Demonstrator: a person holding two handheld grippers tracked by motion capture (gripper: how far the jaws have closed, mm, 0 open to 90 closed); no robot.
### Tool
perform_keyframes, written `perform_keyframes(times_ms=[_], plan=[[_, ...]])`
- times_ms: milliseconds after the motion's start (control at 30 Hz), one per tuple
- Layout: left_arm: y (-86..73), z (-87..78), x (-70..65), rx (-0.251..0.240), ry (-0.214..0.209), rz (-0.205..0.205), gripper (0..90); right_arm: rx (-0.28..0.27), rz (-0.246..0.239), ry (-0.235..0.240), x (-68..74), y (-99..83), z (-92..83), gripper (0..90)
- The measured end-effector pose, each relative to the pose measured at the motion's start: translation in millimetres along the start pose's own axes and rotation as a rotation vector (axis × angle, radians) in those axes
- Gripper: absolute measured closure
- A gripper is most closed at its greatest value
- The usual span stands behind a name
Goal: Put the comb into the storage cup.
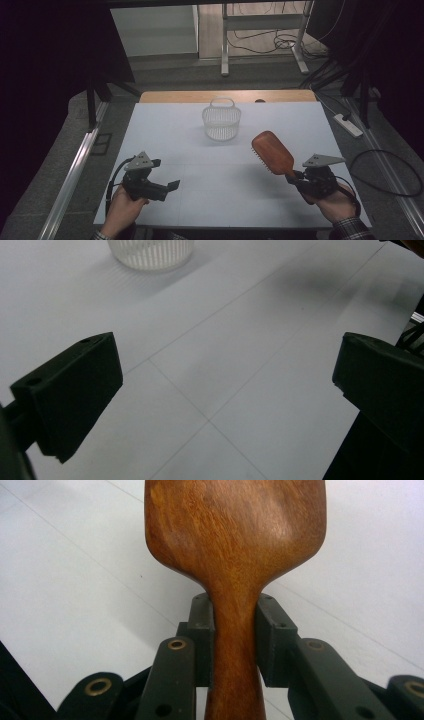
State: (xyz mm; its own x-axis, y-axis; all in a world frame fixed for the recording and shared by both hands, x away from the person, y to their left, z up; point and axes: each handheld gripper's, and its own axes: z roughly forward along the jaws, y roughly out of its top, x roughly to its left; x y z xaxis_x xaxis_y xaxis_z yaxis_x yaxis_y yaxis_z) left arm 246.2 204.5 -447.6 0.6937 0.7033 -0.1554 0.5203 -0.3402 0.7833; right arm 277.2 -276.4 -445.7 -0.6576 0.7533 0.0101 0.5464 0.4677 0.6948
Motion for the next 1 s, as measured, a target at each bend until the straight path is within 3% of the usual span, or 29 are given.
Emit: perform_keyframes(times_ms=[233,500,1000], plan=[[13.5,12.0,2.2,0.005,-0.032,-0.021,0.0,-0.028,-0.009,0.007,5.1,5.5,1.3,71.8],[28.3,18.7,2.4,-0.032,-0.054,-0.040,0.0,-0.053,-0.010,0.020,8.7,9.5,1.1,71.8],[56.1,37.9,-6.1,-0.040,-0.117,-0.027,0.0,-0.106,-0.035,0.041,21.8,23.7,5.8,71.8]])
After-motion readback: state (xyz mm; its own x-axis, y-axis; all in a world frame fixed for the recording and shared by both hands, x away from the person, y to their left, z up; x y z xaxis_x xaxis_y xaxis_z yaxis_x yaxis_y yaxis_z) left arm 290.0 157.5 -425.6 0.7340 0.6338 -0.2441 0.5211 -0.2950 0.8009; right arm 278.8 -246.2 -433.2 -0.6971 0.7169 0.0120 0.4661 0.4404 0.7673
